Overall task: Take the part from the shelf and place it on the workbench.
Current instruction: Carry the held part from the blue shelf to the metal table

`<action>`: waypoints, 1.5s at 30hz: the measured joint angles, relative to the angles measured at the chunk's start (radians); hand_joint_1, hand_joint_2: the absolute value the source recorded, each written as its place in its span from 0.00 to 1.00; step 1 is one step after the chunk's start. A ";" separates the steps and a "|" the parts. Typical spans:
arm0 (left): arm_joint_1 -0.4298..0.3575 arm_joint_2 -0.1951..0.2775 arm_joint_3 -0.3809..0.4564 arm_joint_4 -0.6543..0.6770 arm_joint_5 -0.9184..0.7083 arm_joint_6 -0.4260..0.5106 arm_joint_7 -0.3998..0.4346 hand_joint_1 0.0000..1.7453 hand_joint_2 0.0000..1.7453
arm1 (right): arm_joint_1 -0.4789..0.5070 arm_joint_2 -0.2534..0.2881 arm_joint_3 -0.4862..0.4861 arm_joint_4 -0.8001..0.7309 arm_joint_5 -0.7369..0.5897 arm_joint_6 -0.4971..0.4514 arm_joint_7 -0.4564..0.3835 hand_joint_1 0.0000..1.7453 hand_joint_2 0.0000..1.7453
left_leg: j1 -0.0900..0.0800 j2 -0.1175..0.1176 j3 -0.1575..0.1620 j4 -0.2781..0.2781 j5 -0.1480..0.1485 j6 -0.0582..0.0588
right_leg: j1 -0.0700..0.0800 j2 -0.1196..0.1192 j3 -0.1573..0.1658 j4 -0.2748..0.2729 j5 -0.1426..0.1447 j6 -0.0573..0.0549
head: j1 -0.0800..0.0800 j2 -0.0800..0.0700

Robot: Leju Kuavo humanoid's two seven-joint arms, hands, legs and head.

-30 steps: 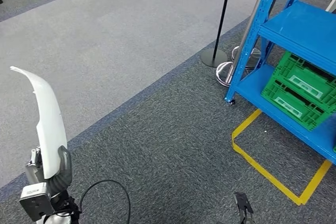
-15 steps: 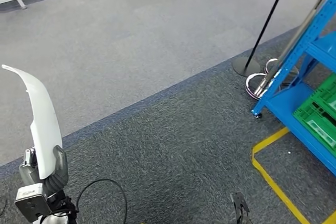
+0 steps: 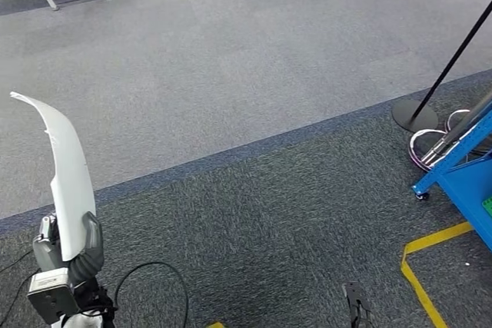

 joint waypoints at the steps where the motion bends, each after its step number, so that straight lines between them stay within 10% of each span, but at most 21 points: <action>1: -0.001 0.000 0.000 -0.001 0.000 0.000 0.000 1.00 1.00 | 0.001 0.001 0.001 0.000 -0.001 0.000 -0.001 0.00 1.00 | 0.001 0.030 -0.021 0.048 -0.026 -0.005 | 0.001 -0.014 0.004 -0.003 0.000 -0.005 | -0.003 0.000; 5: 0.002 0.000 0.000 -0.002 0.000 0.001 0.000 1.00 1.00 | 0.006 0.001 0.004 0.000 -0.004 0.000 -0.001 0.00 1.00 | 0.011 0.079 -0.112 0.237 -0.093 -0.021 | 0.006 -0.075 0.012 -0.004 -0.009 -0.012 | -0.008 0.000; 9: 0.002 0.000 0.000 -0.004 0.000 0.001 0.000 1.00 1.00 | 0.004 0.001 0.006 0.000 -0.004 0.000 -0.001 0.00 1.00 | 0.003 0.137 0.004 0.017 0.010 -0.009 | 0.009 -0.124 0.026 -0.004 -0.023 0.001 | -0.008 0.000; 13: 0.004 0.002 0.000 -0.008 0.001 0.000 0.000 1.00 1.00 | 0.000 0.003 0.008 0.000 -0.006 0.000 -0.001 0.00 1.00 | -0.010 0.140 0.027 -0.042 0.015 0.016 | 0.013 -0.163 0.035 -0.010 -0.033 0.023 | -0.006 0.000; 16: 0.003 0.004 0.001 -0.015 0.001 0.000 0.000 1.00 1.00 | -0.004 0.005 0.015 0.000 -0.013 0.000 -0.001 0.00 1.00 | -0.003 0.107 0.037 -0.058 0.021 0.034 | 0.009 -0.104 0.005 0.058 -0.081 0.034 | 0.001 0.000; 20: 0.003 0.004 0.001 -0.016 0.000 0.000 0.000 1.00 1.00 | 0.008 0.005 0.023 0.000 -0.024 -0.002 0.000 0.00 1.00 | -0.005 0.054 0.040 -0.057 0.018 0.044 | 0.009 -0.042 -0.120 0.272 -0.141 0.033 | 0.006 0.000; 24: 0.003 0.004 0.001 -0.021 -0.002 0.000 0.000 1.00 1.00 | 0.010 0.004 0.028 -0.001 -0.035 -0.003 0.001 0.00 1.00 | -0.003 -0.004 0.045 -0.048 0.010 0.036 | 0.005 0.013 -0.057 0.075 -0.005 0.027 | 0.006 0.000; 26: 0.002 0.003 0.001 -0.025 -0.004 0.000 0.000 1.00 1.00 | 0.010 0.003 0.033 -0.002 -0.039 -0.003 0.002 0.00 1.00 | 0.000 -0.026 0.038 -0.043 0.009 0.026 | 0.003 0.051 -0.026 0.014 0.007 0.022 | 0.006 0.000; 28: 0.004 0.003 0.002 -0.028 -0.005 0.000 0.000 1.00 1.00 | 0.010 0.003 0.037 -0.002 -0.042 -0.004 0.004 0.00 1.00 | 0.004 -0.049 0.030 -0.045 0.013 0.013 | 0.004 0.040 -0.017 0.006 0.005 0.013 | 0.006 0.000; 31: 0.005 0.003 0.003 -0.034 -0.008 0.000 0.000 1.00 1.00 | 0.009 0.003 0.045 -0.003 -0.046 -0.005 0.004 0.00 1.00 | 0.001 0.004 0.004 0.012 -0.020 -0.001 | 0.001 -0.001 -0.001 -0.012 0.010 -0.005 | 0.000 0.000; 35: 0.007 0.003 0.005 -0.036 -0.012 0.000 0.000 1.00 1.00 | 0.013 0.002 0.050 -0.003 -0.056 -0.005 0.005 0.00 1.00 | 0.009 0.076 -0.099 0.221 -0.101 -0.015 | 0.007 -0.064 0.010 -0.015 0.001 -0.014 | -0.004 0.000; 41: 0.006 -0.001 0.009 -0.049 -0.022 0.000 0.000 1.00 1.00 | 0.013 0.002 0.063 -0.004 -0.073 -0.007 0.004 0.00 1.00 | -0.004 0.168 0.030 -0.037 0.019 0.000 | 0.015 -0.136 0.032 -0.014 -0.022 0.008 | -0.004 0.000; 45: 0.002 -0.020 0.009 -0.057 -0.051 0.000 0.000 1.00 1.00 | 0.015 0.000 0.067 -0.004 -0.097 -0.006 -0.012 0.00 1.00 | -0.006 0.131 0.034 -0.051 0.017 0.026 | 0.012 -0.141 0.037 -0.001 -0.046 0.030 | -0.002 0.000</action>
